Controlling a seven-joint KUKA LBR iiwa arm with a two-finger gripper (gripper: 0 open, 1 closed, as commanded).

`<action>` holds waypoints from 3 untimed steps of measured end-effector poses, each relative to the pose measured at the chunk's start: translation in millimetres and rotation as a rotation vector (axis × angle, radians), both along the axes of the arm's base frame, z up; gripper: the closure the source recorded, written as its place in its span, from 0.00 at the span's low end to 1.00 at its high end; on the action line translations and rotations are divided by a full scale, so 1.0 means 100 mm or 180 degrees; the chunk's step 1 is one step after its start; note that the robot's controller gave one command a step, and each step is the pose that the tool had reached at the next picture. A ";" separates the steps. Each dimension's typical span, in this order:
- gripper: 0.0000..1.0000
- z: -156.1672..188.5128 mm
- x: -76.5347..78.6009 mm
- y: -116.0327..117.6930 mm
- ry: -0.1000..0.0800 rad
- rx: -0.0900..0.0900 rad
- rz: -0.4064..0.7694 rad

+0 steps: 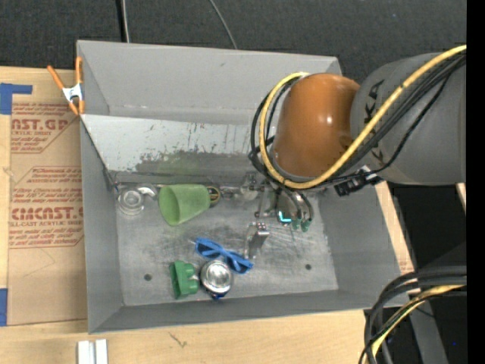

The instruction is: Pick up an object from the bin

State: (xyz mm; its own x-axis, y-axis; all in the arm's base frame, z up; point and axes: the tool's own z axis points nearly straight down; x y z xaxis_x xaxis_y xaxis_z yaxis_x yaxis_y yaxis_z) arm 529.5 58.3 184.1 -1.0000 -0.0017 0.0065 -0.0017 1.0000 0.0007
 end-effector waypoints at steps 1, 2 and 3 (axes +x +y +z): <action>0.00 -0.98 -0.21 0.24 -0.0062 0.0009 -0.0539; 0.00 -0.84 -0.42 0.22 -0.0020 -0.0006 -0.1476; 0.00 -0.85 -0.51 0.28 -0.0010 -0.0009 -0.1865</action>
Offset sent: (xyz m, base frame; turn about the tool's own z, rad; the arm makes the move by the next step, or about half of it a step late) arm -0.0285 0.0256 -0.1141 0.1703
